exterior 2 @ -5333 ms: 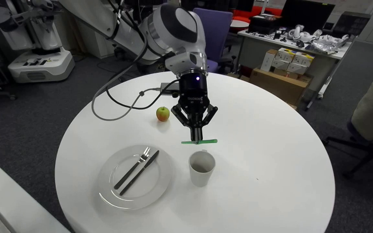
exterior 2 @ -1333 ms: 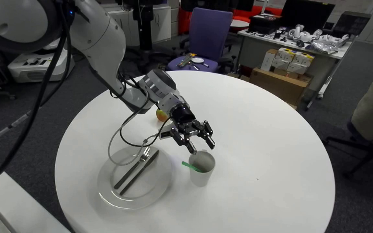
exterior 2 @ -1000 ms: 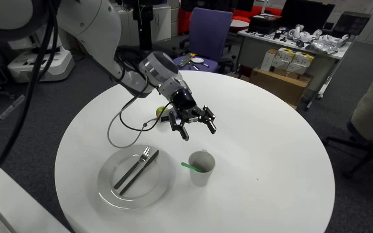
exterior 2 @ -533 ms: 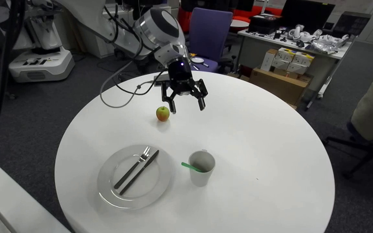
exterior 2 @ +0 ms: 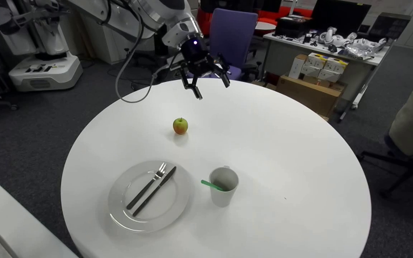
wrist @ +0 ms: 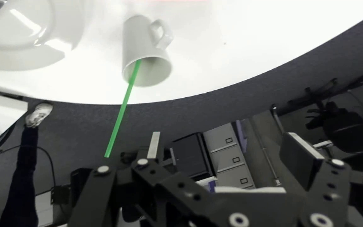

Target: Put the green straw into the mug

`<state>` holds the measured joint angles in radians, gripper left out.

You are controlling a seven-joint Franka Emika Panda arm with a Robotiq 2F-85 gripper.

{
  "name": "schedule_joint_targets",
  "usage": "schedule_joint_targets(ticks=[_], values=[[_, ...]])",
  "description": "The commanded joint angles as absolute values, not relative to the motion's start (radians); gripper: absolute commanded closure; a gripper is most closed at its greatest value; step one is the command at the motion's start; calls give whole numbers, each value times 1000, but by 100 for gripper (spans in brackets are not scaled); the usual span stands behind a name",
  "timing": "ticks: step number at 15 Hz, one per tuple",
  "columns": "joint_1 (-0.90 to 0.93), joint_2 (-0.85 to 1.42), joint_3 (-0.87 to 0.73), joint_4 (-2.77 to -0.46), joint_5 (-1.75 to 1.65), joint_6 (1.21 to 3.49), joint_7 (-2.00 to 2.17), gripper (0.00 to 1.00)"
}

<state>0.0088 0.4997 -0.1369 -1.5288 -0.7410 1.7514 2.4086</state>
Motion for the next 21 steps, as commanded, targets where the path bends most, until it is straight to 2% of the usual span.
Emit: schedule_joint_targets(ticks=[1, 7, 15, 17, 21], values=[[4, 365, -134, -1663, -719, 1901, 2521, 0], [-72, 341, -153, -1676, -430, 2026, 2494, 0], [-116, 274, -199, -1835, -304, 2569, 2455, 0], [-155, 293, -170, -1837, -122, 2587, 2375, 0], [-202, 324, -130, -1803, 216, 2467, 2221, 0]])
